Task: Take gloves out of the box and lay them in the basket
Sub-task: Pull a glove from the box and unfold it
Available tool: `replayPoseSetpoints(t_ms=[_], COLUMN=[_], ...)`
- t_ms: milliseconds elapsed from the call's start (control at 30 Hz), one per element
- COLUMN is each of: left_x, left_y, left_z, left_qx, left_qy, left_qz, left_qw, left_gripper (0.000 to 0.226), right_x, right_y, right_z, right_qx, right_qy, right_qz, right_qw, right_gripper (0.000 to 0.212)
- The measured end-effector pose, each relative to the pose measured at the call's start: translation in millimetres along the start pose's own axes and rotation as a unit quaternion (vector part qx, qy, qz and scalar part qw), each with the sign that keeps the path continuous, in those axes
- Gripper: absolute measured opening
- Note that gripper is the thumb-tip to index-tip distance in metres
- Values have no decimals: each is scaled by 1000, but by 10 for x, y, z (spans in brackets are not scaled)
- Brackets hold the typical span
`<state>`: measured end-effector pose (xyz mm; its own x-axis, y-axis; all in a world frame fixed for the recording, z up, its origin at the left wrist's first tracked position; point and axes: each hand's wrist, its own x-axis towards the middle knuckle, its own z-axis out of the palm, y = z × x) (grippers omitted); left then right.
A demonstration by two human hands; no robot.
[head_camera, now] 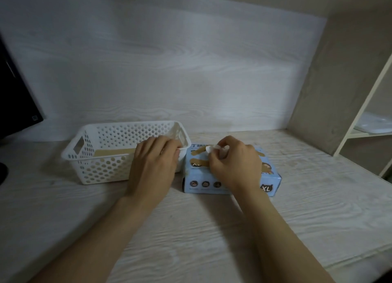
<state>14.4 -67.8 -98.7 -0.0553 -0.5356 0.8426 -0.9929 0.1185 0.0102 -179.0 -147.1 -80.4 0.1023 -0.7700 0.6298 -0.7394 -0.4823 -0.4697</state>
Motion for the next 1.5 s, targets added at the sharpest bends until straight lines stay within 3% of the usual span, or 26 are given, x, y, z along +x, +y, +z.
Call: replayPoseSetpoints(t_ms=[133, 267, 433, 567, 733, 900, 1033, 1167, 1367, 1500], left_x=[9, -28, -56, -17, 27, 41, 2, 6, -30, 11], left_y=[168, 324, 397, 440, 458, 486, 465, 479, 514, 544], left_z=[-40, 45, 118, 107, 101, 103, 115, 96, 109, 40], left_qx=[-70, -90, -90, -109, -129, -116, -113, -117, -149, -209], left_qy=[-14, -99, -168, -187, -196, -189, -196, -197, -190, -121], left_qz=[57, 87, 83, 51, 45, 59, 64, 62, 54, 62], left_qw=[996, 987, 978, 975, 971, 973, 972, 971, 969, 968], left_gripper=[22, 43, 55, 49, 56, 43, 49, 49, 49, 25], right_x=[62, 151, 176, 203, 184, 166, 211, 221, 172, 191], right_y=[62, 160, 179, 124, 68, 1, 65, 119, 68, 168], right_z=[-26, 7, -15, -105, -153, -204, -228, -205, -290, -275], right_qx=[51, 90, 169, 269, 333, 348, 376, 363, 347, 296], right_qy=[3, 34, 43, 34, 23, 109, 219, 263, 110, 51], right_qz=[-40, -103, -52, 12, -12, -21, 27, 63, 67, 131], right_qw=[998, 990, 983, 962, 943, 931, 900, 892, 929, 945], right_gripper=[17, 14, 18, 20, 20, 18, 20, 22, 23, 34])
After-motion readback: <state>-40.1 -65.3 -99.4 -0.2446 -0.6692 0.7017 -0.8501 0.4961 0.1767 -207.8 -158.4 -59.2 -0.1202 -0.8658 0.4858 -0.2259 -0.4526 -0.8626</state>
